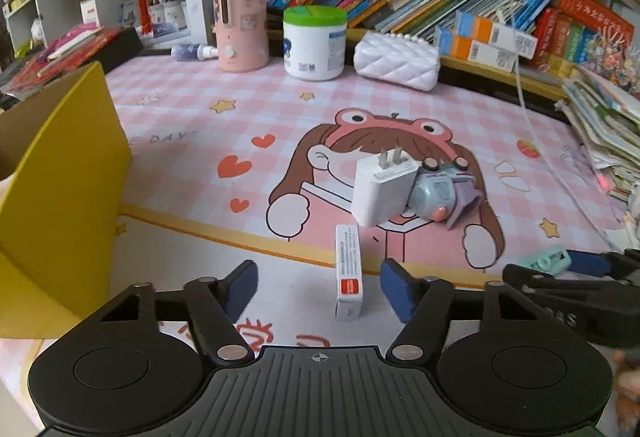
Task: Organize objects
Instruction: 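Grasp the white-red medicine box with the left tool while the right tool grasps the teal stapler, then carry the medicine box and teal stapler over the yellow box with both tools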
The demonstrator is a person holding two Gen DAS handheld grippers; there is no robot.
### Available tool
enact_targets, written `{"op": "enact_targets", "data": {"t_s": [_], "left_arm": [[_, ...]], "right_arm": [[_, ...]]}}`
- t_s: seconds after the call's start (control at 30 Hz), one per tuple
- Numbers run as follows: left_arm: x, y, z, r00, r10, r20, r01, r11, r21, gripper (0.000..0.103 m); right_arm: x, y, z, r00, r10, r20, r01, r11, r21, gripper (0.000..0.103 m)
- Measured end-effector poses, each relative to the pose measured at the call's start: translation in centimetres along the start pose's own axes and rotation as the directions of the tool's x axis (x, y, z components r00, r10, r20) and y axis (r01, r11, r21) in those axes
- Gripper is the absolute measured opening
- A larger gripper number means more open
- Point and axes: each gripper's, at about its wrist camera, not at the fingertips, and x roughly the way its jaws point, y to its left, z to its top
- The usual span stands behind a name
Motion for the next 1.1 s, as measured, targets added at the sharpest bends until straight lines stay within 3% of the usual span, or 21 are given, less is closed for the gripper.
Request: {"op": "enact_targets", "data": {"t_s": [0.3, 0.47, 0.6, 1.1], "left_arm": [[2.7, -0.8, -0.2, 0.999, 0.019, -0.050, -0.017, 0.999, 0.030, 0.041], [3.0, -0.7, -0.3, 0.999, 0.020, -0.040, -0.018, 0.999, 0.038, 0.013], [2.4, -0.1, -0.4, 0.999, 0.012, -0.041, -0.012, 1.000, 0.001, 0.013], [-5.5, 4.2, -2.3, 0.995, -0.064, 0.076, 0.070, 0.994, -0.080, 0.013]], "right_arm": [[-0.8, 0.6, 0.3, 1.000, 0.022, 0.007, -0.022, 0.999, -0.030, 0.067], [-2.3, 1.8, 0.7, 0.998, 0.041, 0.038, -0.039, 0.997, -0.060, 0.067], [-3.3, 2.7, 1.1, 0.998, 0.054, 0.043, -0.053, 0.998, -0.045, 0.067], [-7.0, 7.6, 0.4, 0.996, 0.064, 0.065, -0.061, 0.996, -0.059, 0.067]]}}
